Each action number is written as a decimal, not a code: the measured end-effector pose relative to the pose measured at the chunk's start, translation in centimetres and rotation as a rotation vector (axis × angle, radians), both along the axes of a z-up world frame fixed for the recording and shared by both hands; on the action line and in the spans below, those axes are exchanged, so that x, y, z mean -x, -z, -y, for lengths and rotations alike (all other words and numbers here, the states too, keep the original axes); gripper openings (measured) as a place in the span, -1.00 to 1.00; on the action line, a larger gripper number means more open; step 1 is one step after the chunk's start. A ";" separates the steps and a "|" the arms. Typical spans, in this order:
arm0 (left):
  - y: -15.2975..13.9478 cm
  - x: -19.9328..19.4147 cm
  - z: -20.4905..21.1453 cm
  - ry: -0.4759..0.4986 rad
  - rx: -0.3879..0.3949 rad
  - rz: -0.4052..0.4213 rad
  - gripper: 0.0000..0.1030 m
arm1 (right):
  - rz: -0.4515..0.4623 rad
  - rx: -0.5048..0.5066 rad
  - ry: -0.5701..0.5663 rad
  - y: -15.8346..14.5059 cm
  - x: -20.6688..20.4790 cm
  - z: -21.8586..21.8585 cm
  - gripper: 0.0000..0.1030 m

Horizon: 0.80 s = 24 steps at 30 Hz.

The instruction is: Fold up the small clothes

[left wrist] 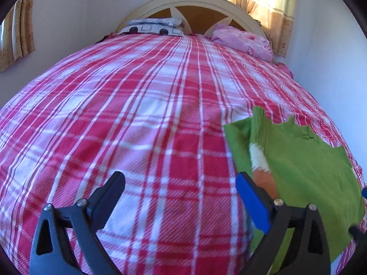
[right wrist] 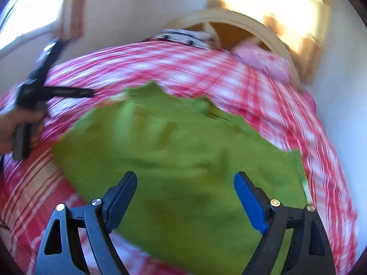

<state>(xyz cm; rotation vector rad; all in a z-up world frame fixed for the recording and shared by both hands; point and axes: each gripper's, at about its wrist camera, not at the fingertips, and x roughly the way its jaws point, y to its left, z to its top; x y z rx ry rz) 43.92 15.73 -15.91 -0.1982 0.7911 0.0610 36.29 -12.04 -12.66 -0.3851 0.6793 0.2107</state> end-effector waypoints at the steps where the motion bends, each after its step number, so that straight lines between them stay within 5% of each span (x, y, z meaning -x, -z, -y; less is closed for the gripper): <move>1: 0.0 0.1 -0.2 -0.002 0.005 -0.002 0.93 | 0.006 0.030 -0.031 0.1 0.4 -1.6 0.69; 7: 0.6 0.6 -0.8 0.022 0.015 -0.027 0.93 | 0.059 0.224 -0.175 2.2 2.4 -9.6 0.68; 12: 1.3 0.5 -1.8 0.037 0.096 -0.044 0.93 | 0.092 0.351 -0.244 3.9 3.0 -13.3 0.68; 24: 1.8 0.5 -2.5 0.056 0.169 -0.038 1.00 | 0.083 0.441 -0.264 5.9 0.9 -16.4 0.68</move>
